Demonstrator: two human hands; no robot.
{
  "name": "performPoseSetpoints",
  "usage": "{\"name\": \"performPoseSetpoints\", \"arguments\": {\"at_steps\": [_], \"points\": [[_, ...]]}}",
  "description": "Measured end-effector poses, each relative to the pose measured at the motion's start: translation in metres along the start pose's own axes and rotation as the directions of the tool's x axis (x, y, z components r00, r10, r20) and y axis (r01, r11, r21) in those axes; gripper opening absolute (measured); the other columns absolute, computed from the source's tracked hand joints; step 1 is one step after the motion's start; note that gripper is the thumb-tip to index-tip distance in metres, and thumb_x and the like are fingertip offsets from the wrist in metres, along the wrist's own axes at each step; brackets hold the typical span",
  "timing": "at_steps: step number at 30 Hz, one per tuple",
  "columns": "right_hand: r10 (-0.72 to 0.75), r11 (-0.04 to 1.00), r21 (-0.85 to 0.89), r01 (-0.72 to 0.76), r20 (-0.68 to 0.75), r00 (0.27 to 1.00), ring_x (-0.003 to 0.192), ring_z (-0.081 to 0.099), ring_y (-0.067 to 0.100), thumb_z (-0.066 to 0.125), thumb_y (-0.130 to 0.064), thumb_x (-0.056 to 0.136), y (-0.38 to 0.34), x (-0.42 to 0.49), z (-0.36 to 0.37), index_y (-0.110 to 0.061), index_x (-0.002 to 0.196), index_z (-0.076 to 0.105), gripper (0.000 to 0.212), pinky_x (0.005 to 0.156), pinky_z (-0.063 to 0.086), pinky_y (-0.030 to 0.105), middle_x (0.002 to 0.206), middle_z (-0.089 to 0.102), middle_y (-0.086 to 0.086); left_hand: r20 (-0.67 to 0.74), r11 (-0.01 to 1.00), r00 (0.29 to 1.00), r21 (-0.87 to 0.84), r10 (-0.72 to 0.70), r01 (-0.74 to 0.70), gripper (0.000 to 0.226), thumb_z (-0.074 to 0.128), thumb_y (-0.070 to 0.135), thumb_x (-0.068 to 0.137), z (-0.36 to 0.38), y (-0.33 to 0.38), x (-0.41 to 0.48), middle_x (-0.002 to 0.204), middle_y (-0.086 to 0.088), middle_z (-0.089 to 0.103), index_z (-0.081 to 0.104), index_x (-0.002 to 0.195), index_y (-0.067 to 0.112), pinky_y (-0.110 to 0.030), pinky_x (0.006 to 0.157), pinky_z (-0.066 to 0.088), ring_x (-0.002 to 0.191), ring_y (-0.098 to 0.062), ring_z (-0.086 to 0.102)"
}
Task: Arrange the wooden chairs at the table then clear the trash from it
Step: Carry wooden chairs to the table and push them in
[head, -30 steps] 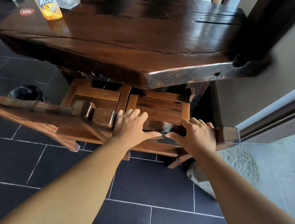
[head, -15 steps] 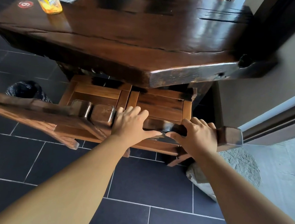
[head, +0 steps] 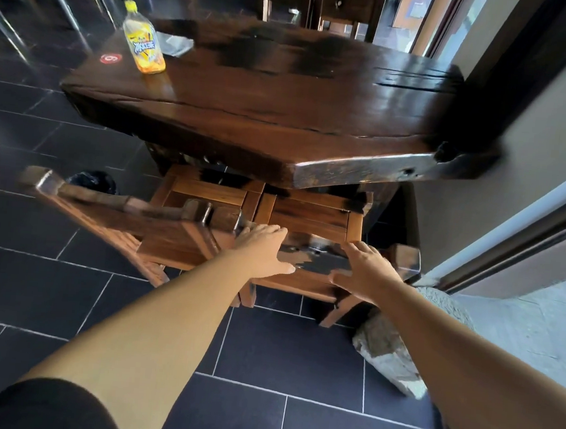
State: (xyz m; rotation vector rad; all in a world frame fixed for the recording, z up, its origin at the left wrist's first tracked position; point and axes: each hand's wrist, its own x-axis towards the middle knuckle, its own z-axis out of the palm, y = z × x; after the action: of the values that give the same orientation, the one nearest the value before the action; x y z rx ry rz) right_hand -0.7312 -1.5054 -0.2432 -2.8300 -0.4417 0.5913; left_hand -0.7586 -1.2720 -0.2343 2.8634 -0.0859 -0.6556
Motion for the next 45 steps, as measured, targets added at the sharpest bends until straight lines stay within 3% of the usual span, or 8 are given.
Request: {"name": "performPoseSetpoints", "arguments": {"at_steps": [5, 17, 25, 34, 37, 41, 43, 45], "points": [[0.045, 0.999, 0.027, -0.043, -0.061, 0.997, 0.121, 0.055, 0.026, 0.063, -0.049, 0.087, -0.019, -0.061, -0.034, -0.029, 0.146, 0.038, 0.067, 0.090, 0.052, 0.040, 0.134, 0.053, 0.002, -0.033, 1.000, 0.999, -0.018, 0.015, -0.015, 0.078, 0.064, 0.057, 0.086, -0.025, 0.013, -0.059, 0.149, -0.004, 0.041, 0.037, 0.148, 0.017, -0.047, 0.099, 0.049, 0.129, -0.029, 0.048], [0.033, 0.999, 0.025, -0.030, -0.100, 0.994, 0.101, 0.060, 0.027, 0.063, -0.046, 0.084, -0.074, -0.197, -0.094, -0.023, 0.139, 0.041, 0.064, 0.074, 0.052, 0.036, 0.109, 0.055, 0.001, -0.194, 0.983, 0.980, -0.185, -0.034, -0.003, 0.072, 0.066, 0.046, 0.088, -0.065, 0.043, -0.204, 0.153, -0.003, 0.042, 0.038, 0.149, 0.022, -0.042, 0.104, 0.045, 0.135, -0.026, 0.046], [-0.051, 0.998, -0.045, 0.047, -0.071, 0.996, 0.108, 0.059, 0.027, 0.067, -0.050, 0.086, -0.093, -0.205, -0.096, -0.020, 0.144, 0.037, 0.072, 0.072, 0.043, 0.029, 0.130, 0.056, 0.008, -0.235, 0.995, 0.971, -0.100, -0.044, 0.020, 0.068, 0.064, 0.046, 0.089, -0.069, 0.030, -0.247, 0.151, 0.001, 0.043, 0.040, 0.148, 0.023, -0.041, 0.101, 0.047, 0.132, -0.025, 0.049], [-0.293, 0.950, -0.089, 0.301, 0.090, 0.952, 0.130, 0.051, 0.030, 0.066, -0.047, 0.086, -0.217, -0.151, -0.078, -0.023, 0.156, 0.022, 0.086, 0.101, 0.045, 0.036, 0.150, 0.045, 0.010, -0.244, 0.938, 0.909, -0.172, -0.338, 0.302, 0.061, 0.064, 0.045, 0.088, -0.087, -0.075, -0.320, 0.141, 0.002, 0.050, 0.045, 0.141, 0.022, -0.046, 0.097, 0.050, 0.126, -0.027, 0.053], [-0.439, 0.880, -0.145, 0.452, 0.115, 0.891, 0.134, 0.046, 0.031, 0.063, -0.047, 0.090, -0.286, -0.142, -0.075, -0.026, 0.156, 0.021, 0.080, 0.103, 0.041, 0.035, 0.152, 0.042, 0.005, -0.242, 0.893, 0.863, -0.203, -0.444, 0.402, 0.054, 0.065, 0.045, 0.087, -0.087, -0.128, -0.358, 0.136, 0.003, 0.053, 0.051, 0.133, 0.023, -0.044, 0.094, 0.050, 0.122, -0.027, 0.055], [-0.619, 0.740, -0.141, 0.657, 0.238, 0.749, 0.152, 0.015, 0.017, 0.057, -0.041, 0.092, -0.382, -0.109, -0.056, -0.037, 0.158, 0.009, 0.082, 0.122, 0.019, 0.035, 0.166, 0.009, -0.012, -0.216, 0.806, 0.783, -0.273, -0.583, 0.525, 0.062, 0.062, 0.051, 0.087, -0.079, -0.208, -0.398, 0.140, 0.001, 0.050, 0.046, 0.140, 0.022, -0.044, 0.097, 0.047, 0.125, -0.025, 0.052], [-0.621, 0.749, -0.096, 0.656, 0.245, 0.745, 0.150, 0.026, 0.018, 0.061, -0.060, 0.073, -0.424, -0.068, -0.033, -0.052, 0.153, -0.005, 0.104, 0.119, 0.029, 0.045, 0.164, 0.019, -0.018, -0.222, 0.771, 0.747, -0.314, -0.627, 0.554, 0.062, 0.061, 0.050, 0.089, -0.078, -0.252, -0.413, 0.137, 0.001, 0.051, 0.046, 0.141, 0.020, -0.041, 0.095, 0.047, 0.124, -0.023, 0.052], [-0.609, 0.759, -0.097, 0.643, 0.239, 0.756, 0.137, 0.046, 0.023, 0.063, -0.064, 0.070, -0.471, -0.044, -0.014, -0.037, 0.157, 0.002, 0.110, 0.109, 0.042, 0.046, 0.158, 0.036, -0.008, -0.231, 0.746, 0.719, -0.345, -0.656, 0.570, 0.062, 0.061, 0.048, 0.090, -0.079, -0.294, -0.427, 0.139, 0.002, 0.050, 0.044, 0.143, 0.020, -0.040, 0.095, 0.047, 0.125, -0.022, 0.051]]}}
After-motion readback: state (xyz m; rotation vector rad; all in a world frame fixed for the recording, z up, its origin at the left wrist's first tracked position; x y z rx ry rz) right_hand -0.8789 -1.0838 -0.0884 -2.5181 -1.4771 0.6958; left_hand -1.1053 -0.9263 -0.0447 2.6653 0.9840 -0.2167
